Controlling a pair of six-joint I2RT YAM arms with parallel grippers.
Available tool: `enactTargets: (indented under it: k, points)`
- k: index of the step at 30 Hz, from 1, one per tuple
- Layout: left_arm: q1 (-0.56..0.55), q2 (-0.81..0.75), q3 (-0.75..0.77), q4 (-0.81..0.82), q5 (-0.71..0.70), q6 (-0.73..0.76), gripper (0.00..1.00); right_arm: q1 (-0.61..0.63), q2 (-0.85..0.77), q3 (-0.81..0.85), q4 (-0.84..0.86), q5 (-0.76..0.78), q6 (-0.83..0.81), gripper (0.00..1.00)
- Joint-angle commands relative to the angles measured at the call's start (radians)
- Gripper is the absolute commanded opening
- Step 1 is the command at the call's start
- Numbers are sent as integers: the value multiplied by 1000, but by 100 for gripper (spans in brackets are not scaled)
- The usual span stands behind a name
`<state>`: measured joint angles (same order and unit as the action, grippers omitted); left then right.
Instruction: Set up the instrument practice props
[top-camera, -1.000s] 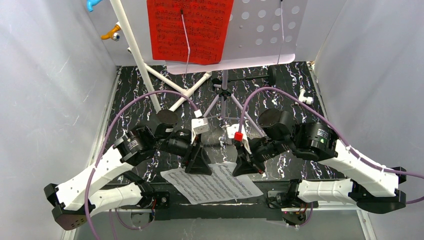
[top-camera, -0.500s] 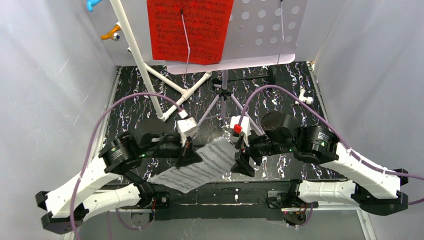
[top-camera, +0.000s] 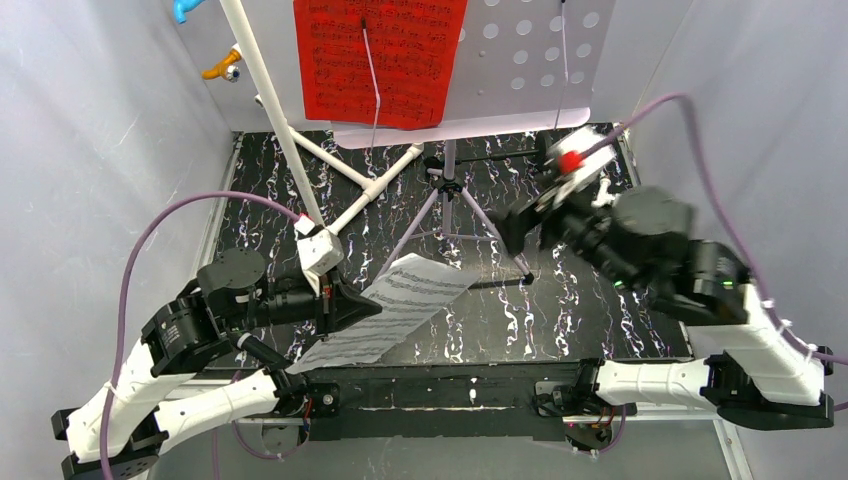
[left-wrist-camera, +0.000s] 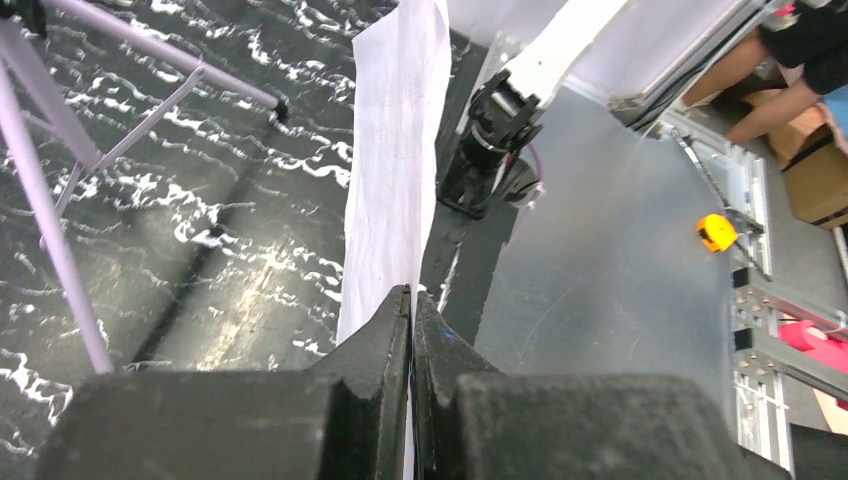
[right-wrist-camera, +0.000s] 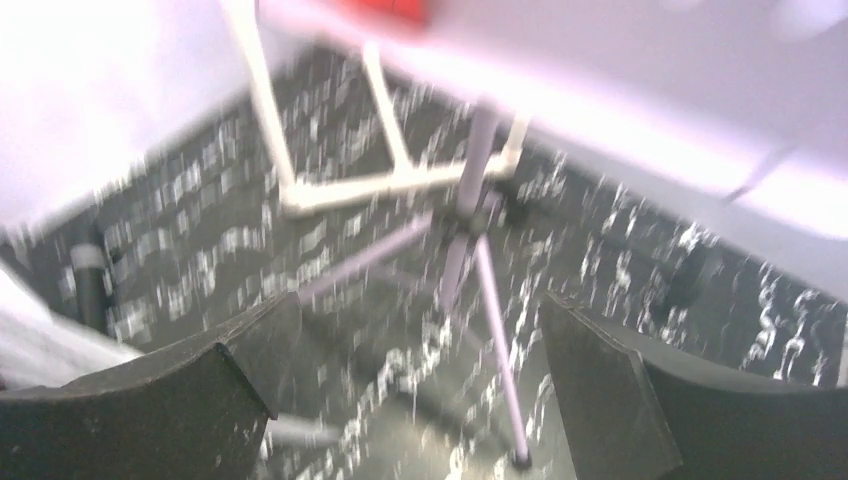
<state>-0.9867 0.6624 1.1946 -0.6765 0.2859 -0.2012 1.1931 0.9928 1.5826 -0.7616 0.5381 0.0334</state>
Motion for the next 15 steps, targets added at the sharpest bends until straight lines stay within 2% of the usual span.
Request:
enactTargets:
  k: [1,4,6,9,11,15]
  points:
    - [-3,9,70,121,101,-35,0,2,74,257,115,192,-94,98]
    - [-4,24,110,179,110,-35,0,2,186,417,130,237,-204,98]
    - [-3,43,154,186,76,-30,0,2,300,567,104,336,-294,98]
    - [-3,72,219,202,42,-10,0,2,435,744,149,470,-448,89]
    - [-3,91,259,225,12,-8,0,2,473,781,251,530,-546,80]
    - [-3,123,300,292,1,7,0,1,484,736,487,586,-720,78]
